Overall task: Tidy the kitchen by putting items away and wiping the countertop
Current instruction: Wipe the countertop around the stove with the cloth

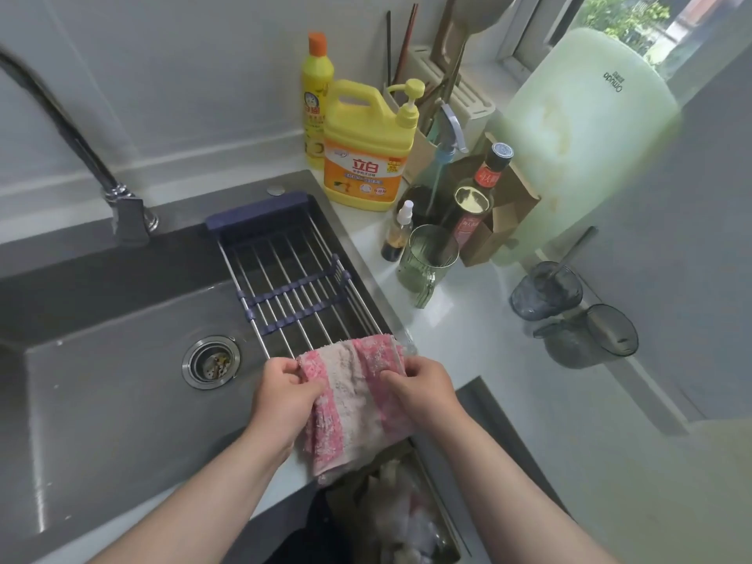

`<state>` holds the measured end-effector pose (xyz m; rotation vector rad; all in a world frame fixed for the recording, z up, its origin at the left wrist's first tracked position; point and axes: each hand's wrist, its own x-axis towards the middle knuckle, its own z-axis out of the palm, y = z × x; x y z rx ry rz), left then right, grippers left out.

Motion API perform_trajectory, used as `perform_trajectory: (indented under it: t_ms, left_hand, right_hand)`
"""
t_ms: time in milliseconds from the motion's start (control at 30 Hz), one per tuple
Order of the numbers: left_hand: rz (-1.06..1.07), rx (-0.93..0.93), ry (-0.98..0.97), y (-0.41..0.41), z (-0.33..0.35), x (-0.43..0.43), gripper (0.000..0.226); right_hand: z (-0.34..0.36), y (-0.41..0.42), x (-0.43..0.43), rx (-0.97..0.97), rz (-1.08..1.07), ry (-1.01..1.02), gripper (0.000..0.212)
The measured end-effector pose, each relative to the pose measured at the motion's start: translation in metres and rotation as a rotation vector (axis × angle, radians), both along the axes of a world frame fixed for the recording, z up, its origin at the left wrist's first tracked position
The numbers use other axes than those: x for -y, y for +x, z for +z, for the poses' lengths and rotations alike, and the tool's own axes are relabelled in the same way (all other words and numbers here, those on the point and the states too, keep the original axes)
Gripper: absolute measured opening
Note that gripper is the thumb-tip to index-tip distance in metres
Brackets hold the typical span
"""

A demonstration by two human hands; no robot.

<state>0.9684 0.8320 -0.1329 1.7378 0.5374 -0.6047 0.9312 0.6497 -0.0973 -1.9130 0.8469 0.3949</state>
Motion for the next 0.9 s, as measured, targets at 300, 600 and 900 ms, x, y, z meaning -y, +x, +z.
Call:
perform_trajectory:
  t_ms: [300, 600, 900]
  left_hand:
    - [0.028, -0.014, -0.351, -0.014, 0.043, 0.021, 0.006]
    - [-0.231, 0.219, -0.496, -0.047, 0.112, 0.068, 0.01]
    - [-0.557, 0.339, -0.644, -0.151, 0.188, 0.135, 0.014]
  right_hand:
    - [0.036, -0.052, 0.021, 0.324, -0.163, 0.122, 0.021]
    - [0.102, -0.141, 0.056, 0.613, -0.36, 0.182, 0.012]
    - [0.149, -0.288, 0.08, 0.823, -0.594, 0.007, 0.008]
